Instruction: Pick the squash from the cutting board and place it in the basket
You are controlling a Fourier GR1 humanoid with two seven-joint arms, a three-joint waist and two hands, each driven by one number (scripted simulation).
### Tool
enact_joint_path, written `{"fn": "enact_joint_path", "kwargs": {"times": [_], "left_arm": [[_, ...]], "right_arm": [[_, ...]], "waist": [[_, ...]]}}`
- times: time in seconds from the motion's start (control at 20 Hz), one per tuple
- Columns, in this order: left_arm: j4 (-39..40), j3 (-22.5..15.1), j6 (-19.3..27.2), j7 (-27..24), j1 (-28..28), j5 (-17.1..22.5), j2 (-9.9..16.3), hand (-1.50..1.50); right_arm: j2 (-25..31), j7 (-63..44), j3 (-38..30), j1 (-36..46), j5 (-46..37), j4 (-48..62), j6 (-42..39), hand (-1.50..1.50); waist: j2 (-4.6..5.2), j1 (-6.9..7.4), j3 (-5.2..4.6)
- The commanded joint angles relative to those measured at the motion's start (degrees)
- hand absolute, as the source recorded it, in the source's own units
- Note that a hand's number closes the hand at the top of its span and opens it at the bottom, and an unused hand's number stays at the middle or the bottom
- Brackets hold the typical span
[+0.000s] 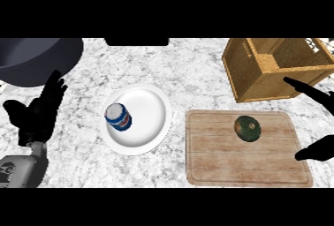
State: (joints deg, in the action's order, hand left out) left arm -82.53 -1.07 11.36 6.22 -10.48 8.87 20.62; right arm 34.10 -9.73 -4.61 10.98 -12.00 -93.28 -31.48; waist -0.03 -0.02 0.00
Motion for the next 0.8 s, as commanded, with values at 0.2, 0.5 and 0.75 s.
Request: {"fn": "enact_joint_path", "kwargs": {"times": [0.2, 0.5, 0.75], "left_arm": [[-2.13, 0.92, 0.95, 2.2, -0.23, -3.42, -2.81, 0.0], [1.41, 3.06, -1.46, 4.83, -5.53, -4.28, -3.3, 0.0], [-2.19, 3.34, -1.2, 3.88, -1.51, -7.14, -4.78, 0.0]], "right_arm": [[-6.45, 10.82, 2.55, -2.66, -9.06, 6.59, 5.09, -1.5], [-8.75, 11.8, 0.78, 0.23, -12.12, 7.77, 7.49, -1.5], [-10.13, 18.81, 0.45, -4.09, -14.57, 8.8, 8.69, -1.5]], "waist": [[0.01, 0.12, 0.02], [0.04, -0.08, 0.0], [0.0, -0.02, 0.01]]}}
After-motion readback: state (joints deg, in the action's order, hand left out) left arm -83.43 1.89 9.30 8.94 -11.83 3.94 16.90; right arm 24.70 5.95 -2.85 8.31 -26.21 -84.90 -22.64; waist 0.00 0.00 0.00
